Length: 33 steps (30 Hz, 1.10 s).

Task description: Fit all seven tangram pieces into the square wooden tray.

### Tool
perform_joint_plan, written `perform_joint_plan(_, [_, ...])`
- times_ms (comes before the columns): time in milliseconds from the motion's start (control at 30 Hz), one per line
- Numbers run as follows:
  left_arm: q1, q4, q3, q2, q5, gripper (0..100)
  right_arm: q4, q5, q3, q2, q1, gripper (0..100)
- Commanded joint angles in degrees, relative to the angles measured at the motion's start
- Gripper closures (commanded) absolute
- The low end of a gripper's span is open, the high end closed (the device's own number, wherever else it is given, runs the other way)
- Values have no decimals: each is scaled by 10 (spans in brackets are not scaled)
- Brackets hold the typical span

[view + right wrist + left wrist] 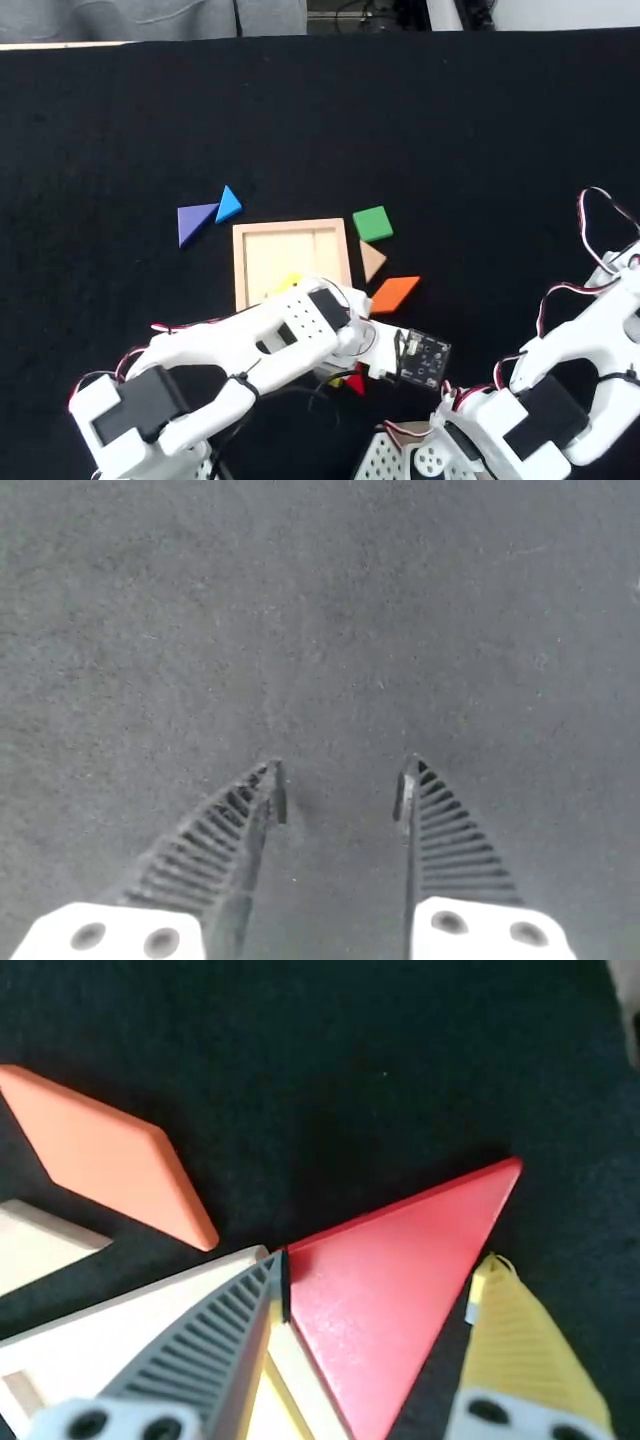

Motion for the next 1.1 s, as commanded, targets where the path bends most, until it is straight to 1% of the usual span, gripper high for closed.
perform_joint_plan(0, [4, -7, -42, -2, 31, 706, -10, 5, -3, -8, -11, 808])
perform_joint_plan(200, [-19, -7, -59, -1, 32, 688, -9, 5, -3, -8, -11, 808])
perform_joint_plan(433, [-20, -8, -42, 25, 25, 683, -9, 6, -2, -8, -11, 808])
perform_joint_plan(500, [-21, -8, -53, 40, 13, 684, -9, 6, -2, -8, -11, 808])
perform_joint_plan(633, [-20, -4, -87, 76, 11, 684, -9, 17, 1, -8, -20, 808])
perform_joint_plan(833, [-20, -3, -94, 88, 10, 684, -12, 21, 9, -9, -25, 808])
perform_joint_plan(933, [-16, 32, -95, 88, 5, 686, -12, 21, 8, -9, -25, 808])
perform_joint_plan(1067, [-15, 86, -99, 88, -42, 687, -12, 21, 8, -9, -25, 808])
